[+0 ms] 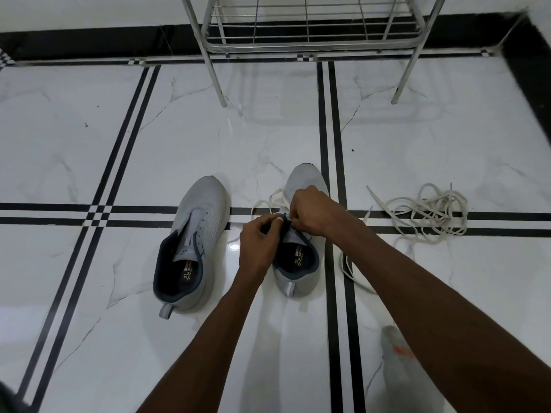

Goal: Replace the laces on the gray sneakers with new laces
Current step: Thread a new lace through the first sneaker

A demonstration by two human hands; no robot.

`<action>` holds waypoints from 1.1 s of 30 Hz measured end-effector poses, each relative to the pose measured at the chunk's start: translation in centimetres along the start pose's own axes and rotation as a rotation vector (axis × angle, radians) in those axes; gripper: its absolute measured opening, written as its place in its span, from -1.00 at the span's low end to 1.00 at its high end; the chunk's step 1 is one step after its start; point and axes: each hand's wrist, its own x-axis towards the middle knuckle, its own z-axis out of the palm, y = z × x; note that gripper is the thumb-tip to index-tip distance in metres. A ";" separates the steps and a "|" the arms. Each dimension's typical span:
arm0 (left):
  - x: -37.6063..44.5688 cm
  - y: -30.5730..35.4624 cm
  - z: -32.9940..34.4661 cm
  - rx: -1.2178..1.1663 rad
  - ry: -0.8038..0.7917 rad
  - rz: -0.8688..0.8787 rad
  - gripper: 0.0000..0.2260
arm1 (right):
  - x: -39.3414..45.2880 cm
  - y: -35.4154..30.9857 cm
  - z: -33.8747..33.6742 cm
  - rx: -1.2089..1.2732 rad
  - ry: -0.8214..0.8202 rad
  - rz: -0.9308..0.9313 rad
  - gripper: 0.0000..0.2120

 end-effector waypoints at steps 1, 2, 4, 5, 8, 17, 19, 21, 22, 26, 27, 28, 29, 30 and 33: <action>-0.1 0.0 -0.1 0.021 -0.001 0.023 -0.81 | 0.0 -0.1 -0.1 -0.001 0.003 -0.005 -0.86; -0.1 0.1 -0.2 0.039 -0.001 0.055 -0.82 | 0.0 0.0 -0.2 0.008 0.016 -0.005 -0.88; 0.0 0.3 -0.4 0.053 0.001 0.118 -0.85 | 0.0 0.4 -0.2 0.072 0.066 -0.011 -0.89; -0.1 0.4 -0.5 0.056 0.001 0.144 -0.86 | -0.1 0.7 -0.1 0.132 0.096 -0.019 -0.87; -0.2 0.6 -0.7 0.044 0.001 0.172 -0.86 | -0.8 1.5 0.0 0.283 0.136 -0.030 -0.87; -0.4 0.1 -0.3 0.016 0.005 0.089 -0.85 | -0.9 2.2 1.0 0.468 0.149 0.108 -0.95; -0.5 0.2 -0.3 -0.001 -0.003 0.088 -0.85 | -0.8 2.3 1.3 0.506 0.154 0.137 -0.94; -0.5 0.2 -0.4 -0.009 -0.013 0.086 -0.85 | -1.0 2.4 1.7 0.559 0.183 0.153 -0.93; -0.5 0.2 -0.4 -0.007 -0.013 0.082 -0.85 | -1.2 2.4 1.9 0.579 0.203 0.150 -0.92; -0.2 0.1 -0.5 -0.010 -0.005 0.056 -0.83 | -1.5 2.2 2.9 0.680 0.281 0.157 -0.93; -0.1 0.1 -0.5 -0.015 -0.004 0.050 -0.83 | -1.5 2.2 3.1 0.695 0.298 0.165 -0.94; -0.1 0.1 -0.5 -0.021 -0.004 0.049 -0.84 | -1.5 2.2 3.3 0.691 0.314 0.168 -0.94; -0.2 0.2 -0.5 -0.019 -0.003 0.048 -0.85 | -1.5 2.2 3.4 0.680 0.326 0.168 -0.94; -0.1 0.1 -0.5 -0.021 -0.007 0.040 -0.86 | -1.5 2.2 3.5 0.667 0.336 0.166 -0.94; -0.1 0.1 -0.6 -0.029 -0.030 0.017 -0.84 | -1.6 1.8 3.7 0.605 0.376 0.112 -0.93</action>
